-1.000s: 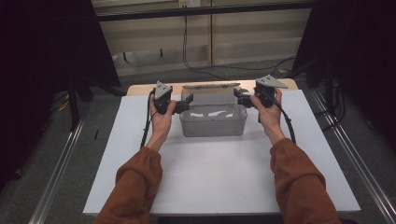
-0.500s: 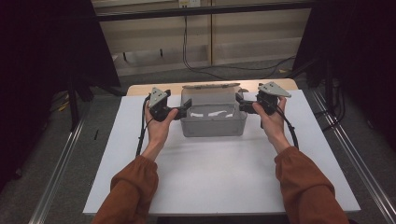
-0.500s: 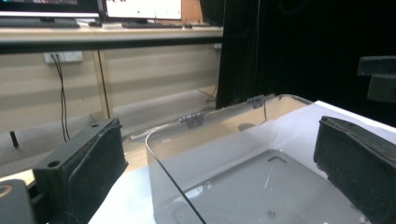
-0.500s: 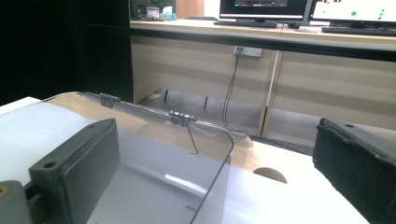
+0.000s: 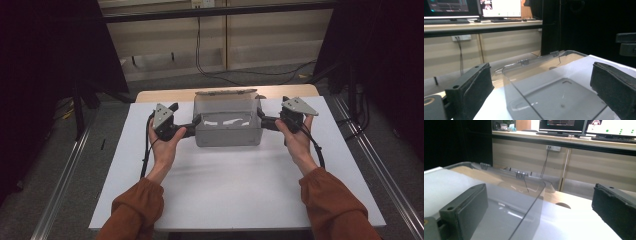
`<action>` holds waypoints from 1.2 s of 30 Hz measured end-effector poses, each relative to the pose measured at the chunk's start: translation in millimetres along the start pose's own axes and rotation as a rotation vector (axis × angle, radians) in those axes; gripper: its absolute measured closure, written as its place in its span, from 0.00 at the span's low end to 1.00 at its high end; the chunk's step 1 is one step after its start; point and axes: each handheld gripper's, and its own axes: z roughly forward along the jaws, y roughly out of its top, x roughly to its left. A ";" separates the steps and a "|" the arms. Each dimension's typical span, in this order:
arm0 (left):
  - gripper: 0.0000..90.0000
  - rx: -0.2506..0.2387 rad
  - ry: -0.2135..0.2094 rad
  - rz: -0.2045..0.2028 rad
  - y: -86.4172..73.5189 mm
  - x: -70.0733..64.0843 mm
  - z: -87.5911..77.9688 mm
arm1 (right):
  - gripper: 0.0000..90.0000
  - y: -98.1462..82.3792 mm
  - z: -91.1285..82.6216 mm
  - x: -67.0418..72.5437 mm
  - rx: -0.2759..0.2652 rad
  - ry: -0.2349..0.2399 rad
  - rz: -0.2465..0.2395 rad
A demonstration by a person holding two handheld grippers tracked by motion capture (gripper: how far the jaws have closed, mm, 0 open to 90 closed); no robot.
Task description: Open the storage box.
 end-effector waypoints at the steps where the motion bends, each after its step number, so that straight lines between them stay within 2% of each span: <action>1: 0.04 -0.002 -0.004 -0.005 -1.6 0.0 -1.4 | 0.00 -1.1 -1.7 0.3 0.006 -0.002 -0.007; 6: 0.04 0.016 -0.005 0.019 -6.8 -0.1 -10.6 | 0.01 -4.9 -13.1 1.6 -0.004 -0.010 -0.015; 8: 0.04 0.015 -0.001 -0.002 -8.7 1.1 -14.2 | 0.01 -6.1 -17.7 2.4 0.002 -0.005 -0.023; 14: 0.04 0.025 0.011 -0.006 -13.6 0.0 -28.1 | 0.01 -11.6 -32.8 1.3 -0.008 -0.012 -0.026; 16: 0.04 0.019 0.023 -0.032 -15.2 -1.6 -31.3 | 0.01 -13.8 -36.7 0.0 -0.008 -0.012 -0.028; 19: 0.04 0.023 0.029 -0.050 -17.5 -1.9 -37.2 | 0.01 -16.5 -43.7 -0.7 -0.005 -0.022 -0.026; 25: 0.04 0.023 0.049 -0.034 -20.7 -2.1 -52.3 | 0.01 -20.8 -58.9 1.6 -0.023 -0.019 -0.032; 29: 0.04 0.006 0.070 -0.056 -23.1 -2.6 -61.6 | 0.01 -23.6 -67.6 3.1 -0.025 -0.019 -0.026; 33: 0.04 0.009 0.073 -0.043 -24.7 -5.5 -72.2 | 0.01 -26.4 -77.0 4.9 -0.029 -0.014 -0.022; 36: 0.04 0.012 0.098 -0.038 -26.3 -7.7 -78.9 | 0.01 -28.1 -84.7 5.3 -0.043 -0.016 -0.021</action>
